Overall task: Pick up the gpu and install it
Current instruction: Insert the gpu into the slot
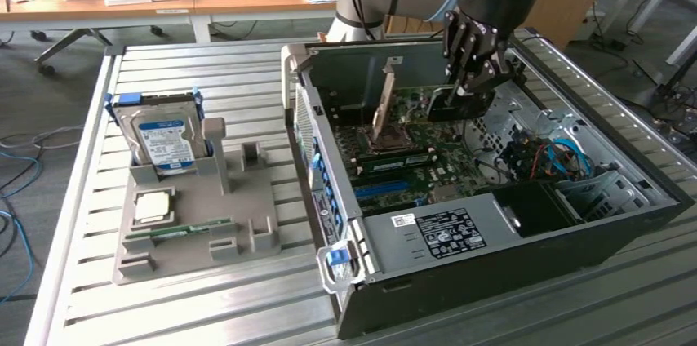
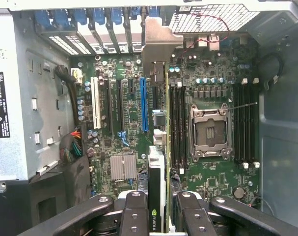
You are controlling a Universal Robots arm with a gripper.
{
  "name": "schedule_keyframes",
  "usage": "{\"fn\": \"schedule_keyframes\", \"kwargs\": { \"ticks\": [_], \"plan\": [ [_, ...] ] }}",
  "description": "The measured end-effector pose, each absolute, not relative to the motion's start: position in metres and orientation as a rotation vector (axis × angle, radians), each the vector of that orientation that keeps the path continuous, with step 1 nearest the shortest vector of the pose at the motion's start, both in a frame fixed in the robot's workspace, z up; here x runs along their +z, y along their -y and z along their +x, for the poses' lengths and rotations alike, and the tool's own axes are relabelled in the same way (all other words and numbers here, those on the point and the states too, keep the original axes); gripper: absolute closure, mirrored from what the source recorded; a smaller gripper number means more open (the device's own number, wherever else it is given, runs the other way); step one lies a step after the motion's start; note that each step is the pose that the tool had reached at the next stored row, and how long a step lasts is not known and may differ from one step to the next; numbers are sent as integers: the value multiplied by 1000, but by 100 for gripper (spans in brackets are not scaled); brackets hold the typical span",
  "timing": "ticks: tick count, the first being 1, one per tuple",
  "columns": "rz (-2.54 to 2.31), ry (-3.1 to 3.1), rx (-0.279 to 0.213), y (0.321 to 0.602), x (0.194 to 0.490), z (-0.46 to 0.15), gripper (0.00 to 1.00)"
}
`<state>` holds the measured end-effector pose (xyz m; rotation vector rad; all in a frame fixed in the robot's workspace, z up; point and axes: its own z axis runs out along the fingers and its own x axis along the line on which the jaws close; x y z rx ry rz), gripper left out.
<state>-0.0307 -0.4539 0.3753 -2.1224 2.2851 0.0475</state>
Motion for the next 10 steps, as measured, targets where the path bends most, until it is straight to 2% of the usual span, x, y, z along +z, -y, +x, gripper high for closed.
{"fn": "schedule_keyframes", "kwargs": {
  "ticks": [10],
  "plan": [
    [-2123,-2285,47,454,371,-31,73]
  ]
}}
